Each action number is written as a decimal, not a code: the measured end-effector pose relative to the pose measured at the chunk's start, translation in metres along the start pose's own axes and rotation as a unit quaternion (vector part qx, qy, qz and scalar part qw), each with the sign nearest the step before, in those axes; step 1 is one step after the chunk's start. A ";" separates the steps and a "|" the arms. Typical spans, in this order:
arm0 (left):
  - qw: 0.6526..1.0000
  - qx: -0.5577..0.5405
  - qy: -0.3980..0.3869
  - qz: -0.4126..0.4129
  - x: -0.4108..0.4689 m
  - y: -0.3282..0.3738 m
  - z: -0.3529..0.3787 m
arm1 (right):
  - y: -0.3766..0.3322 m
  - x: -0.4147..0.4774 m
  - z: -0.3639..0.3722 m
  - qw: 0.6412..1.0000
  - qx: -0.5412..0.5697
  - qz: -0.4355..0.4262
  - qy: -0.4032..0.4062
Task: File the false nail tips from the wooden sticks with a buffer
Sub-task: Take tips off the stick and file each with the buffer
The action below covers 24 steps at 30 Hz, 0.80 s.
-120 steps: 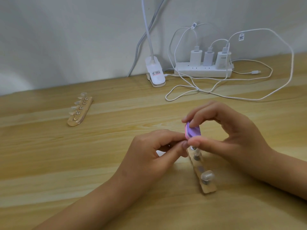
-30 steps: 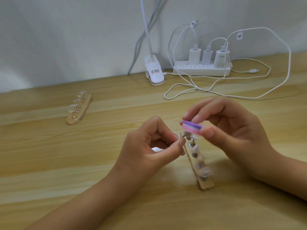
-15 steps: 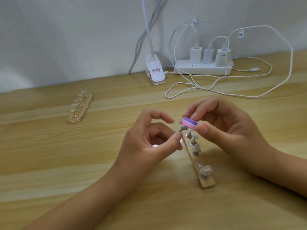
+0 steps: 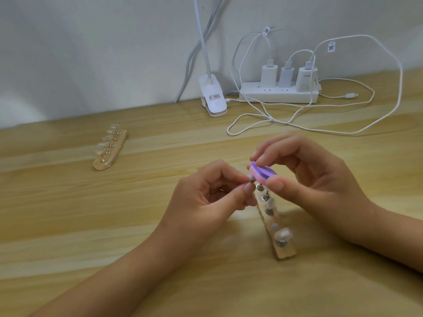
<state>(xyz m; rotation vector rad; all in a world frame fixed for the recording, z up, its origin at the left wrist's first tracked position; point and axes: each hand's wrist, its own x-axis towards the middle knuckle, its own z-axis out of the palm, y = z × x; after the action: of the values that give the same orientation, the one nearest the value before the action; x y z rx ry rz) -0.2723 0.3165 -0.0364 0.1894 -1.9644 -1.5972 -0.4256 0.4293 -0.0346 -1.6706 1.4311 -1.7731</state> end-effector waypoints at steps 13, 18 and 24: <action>1.000 0.014 0.011 0.025 0.001 0.000 0.001 | -0.003 -0.002 0.001 0.999 -0.032 -0.017 0.013; 0.999 0.037 0.003 0.034 0.000 -0.001 0.000 | -0.004 0.000 -0.001 0.997 0.015 0.025 0.068; 0.997 0.059 0.017 0.038 0.001 -0.005 0.000 | -0.007 -0.003 0.004 0.999 0.025 0.022 0.018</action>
<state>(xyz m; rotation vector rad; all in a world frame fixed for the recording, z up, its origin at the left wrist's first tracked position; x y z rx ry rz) -0.2742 0.3142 -0.0410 0.1843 -2.0167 -1.4235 -0.4185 0.4329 -0.0314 -1.5779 1.4165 -1.8081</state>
